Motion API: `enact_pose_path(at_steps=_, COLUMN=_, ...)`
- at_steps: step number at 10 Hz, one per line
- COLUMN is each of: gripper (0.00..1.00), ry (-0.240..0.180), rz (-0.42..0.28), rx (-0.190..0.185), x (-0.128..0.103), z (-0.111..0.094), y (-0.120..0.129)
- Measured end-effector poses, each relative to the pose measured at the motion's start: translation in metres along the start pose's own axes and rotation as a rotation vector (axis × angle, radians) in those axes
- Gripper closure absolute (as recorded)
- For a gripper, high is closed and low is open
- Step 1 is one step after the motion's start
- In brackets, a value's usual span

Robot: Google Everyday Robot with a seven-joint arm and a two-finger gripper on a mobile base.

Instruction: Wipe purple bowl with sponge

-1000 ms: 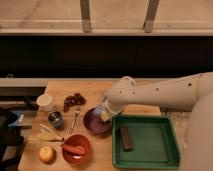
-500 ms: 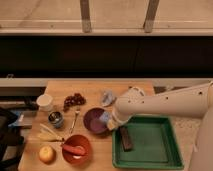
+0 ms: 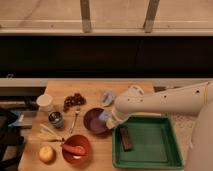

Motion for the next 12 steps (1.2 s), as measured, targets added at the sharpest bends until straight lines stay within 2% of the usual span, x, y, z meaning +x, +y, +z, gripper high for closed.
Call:
enact_pose_path(at_steps=1, gripper=1.0, ry=0.005, rz=-0.009, rx=0.001, x=-0.002, z=0.0, y=0.0)
enact_pose_path(at_steps=3, gripper=1.0, ry=-0.009, rz=-0.07, rx=0.009, x=-0.03, z=0.001, y=0.009)
enact_pose_path(at_steps=6, gripper=1.0, ry=-0.076, rz=-0.168, rx=0.042, x=-0.086, z=-0.007, y=0.039)
enact_pose_path(at_steps=8, gripper=1.0, ry=-0.091, rz=-0.225, rx=0.036, x=-0.106, z=-0.004, y=0.053)
enact_pose_path(at_steps=10, gripper=1.0, ry=-0.076, rz=-0.239, rx=0.024, x=-0.103, z=0.004, y=0.06)
enact_pose_path(at_steps=12, gripper=1.0, ry=-0.06, rz=-0.227, rx=0.017, x=-0.085, z=0.009, y=0.059)
